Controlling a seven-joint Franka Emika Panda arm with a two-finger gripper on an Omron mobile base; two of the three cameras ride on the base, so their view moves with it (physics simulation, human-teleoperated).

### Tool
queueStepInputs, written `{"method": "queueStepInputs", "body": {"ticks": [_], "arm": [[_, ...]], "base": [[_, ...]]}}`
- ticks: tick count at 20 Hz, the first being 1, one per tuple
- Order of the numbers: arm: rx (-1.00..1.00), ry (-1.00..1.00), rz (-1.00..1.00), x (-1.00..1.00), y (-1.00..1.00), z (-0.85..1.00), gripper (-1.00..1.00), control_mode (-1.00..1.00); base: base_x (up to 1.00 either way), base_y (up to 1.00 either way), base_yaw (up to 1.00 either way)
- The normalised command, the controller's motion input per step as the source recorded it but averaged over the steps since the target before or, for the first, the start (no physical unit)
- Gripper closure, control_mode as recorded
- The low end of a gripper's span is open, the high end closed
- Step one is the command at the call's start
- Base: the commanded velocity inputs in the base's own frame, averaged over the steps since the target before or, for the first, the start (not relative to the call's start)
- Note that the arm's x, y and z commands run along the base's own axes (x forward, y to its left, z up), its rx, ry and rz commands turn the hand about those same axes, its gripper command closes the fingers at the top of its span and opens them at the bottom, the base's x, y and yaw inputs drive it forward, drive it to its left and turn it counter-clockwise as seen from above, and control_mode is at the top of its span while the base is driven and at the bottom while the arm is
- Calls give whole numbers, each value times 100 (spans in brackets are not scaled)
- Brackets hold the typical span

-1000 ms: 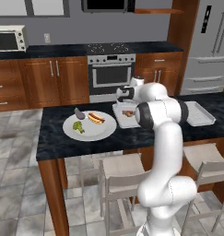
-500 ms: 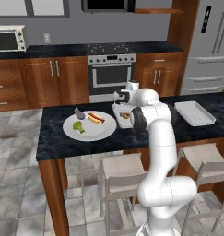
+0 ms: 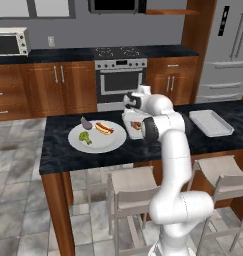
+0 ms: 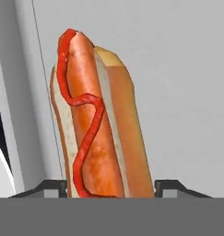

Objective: Place one cooked food and one vegetable from the large plate to each tupperware container.

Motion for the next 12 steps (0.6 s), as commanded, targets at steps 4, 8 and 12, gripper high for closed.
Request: {"method": "queueStepInputs", "body": {"ticks": [4,8,12], "arm": [[0,1,-8,-55,0,2,-100,-100],[1,-4,-3,-88,15,30,-100,-100],[1,-12,0,-94,51,27,-100,-100]], "base": [[0,0,0],[0,0,0],[0,0,0]]}}
